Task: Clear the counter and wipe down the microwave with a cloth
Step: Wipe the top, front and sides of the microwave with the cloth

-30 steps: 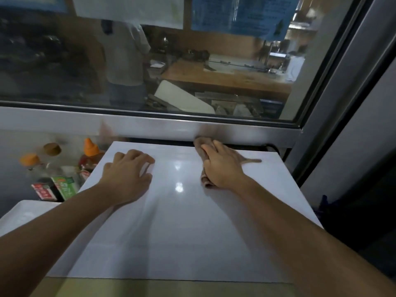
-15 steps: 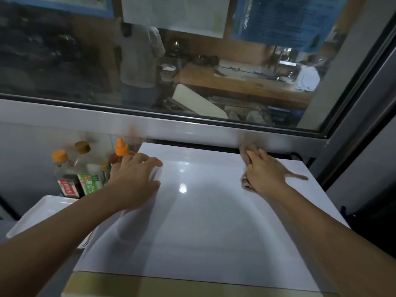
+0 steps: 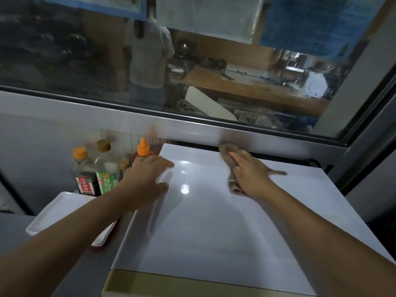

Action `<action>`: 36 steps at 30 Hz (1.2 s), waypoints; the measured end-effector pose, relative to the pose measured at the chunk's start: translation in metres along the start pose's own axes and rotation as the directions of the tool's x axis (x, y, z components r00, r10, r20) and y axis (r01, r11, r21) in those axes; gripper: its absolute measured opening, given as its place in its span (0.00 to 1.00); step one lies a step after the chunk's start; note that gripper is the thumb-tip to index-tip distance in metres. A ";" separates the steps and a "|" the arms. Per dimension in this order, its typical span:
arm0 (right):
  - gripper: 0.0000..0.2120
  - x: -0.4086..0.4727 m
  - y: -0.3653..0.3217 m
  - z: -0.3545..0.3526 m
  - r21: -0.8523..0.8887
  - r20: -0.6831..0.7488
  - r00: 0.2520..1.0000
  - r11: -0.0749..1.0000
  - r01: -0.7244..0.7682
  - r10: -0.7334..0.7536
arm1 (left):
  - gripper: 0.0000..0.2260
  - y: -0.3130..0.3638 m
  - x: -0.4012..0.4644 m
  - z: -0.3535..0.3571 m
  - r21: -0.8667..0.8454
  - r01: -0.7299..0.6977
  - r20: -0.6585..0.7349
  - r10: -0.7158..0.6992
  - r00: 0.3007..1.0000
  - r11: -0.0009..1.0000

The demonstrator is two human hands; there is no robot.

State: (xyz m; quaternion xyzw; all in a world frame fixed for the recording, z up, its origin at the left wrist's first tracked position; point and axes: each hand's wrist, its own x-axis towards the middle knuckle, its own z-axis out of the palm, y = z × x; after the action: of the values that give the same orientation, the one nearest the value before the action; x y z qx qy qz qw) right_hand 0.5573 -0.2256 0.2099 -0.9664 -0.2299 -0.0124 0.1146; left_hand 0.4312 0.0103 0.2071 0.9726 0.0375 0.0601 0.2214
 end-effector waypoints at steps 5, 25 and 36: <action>0.24 0.010 -0.025 0.007 -0.049 -0.048 0.998 0.998 -0.040 0.038 | 0.21 -0.004 -0.007 0.006 -0.128 0.010 -0.069 -0.019 0.997 0.992; 0.24 -0.051 0.043 -0.013 -0.153 -0.030 0.962 0.950 -0.274 0.272 | 0.25 0.009 -0.034 -0.007 -0.236 0.089 -0.054 -0.104 0.993 0.968; 0.24 -0.060 -0.068 0.017 -0.065 -0.018 0.999 0.997 -0.035 0.034 | 0.25 0.011 -0.048 -0.001 -0.281 0.152 0.010 -0.156 0.988 0.948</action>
State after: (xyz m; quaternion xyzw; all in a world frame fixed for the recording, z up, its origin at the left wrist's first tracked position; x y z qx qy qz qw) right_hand 0.4729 -0.1895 0.2033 -0.9733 -0.2116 -0.0262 0.0849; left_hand 0.3837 -0.0043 0.2083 0.9251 0.1058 0.0533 0.3608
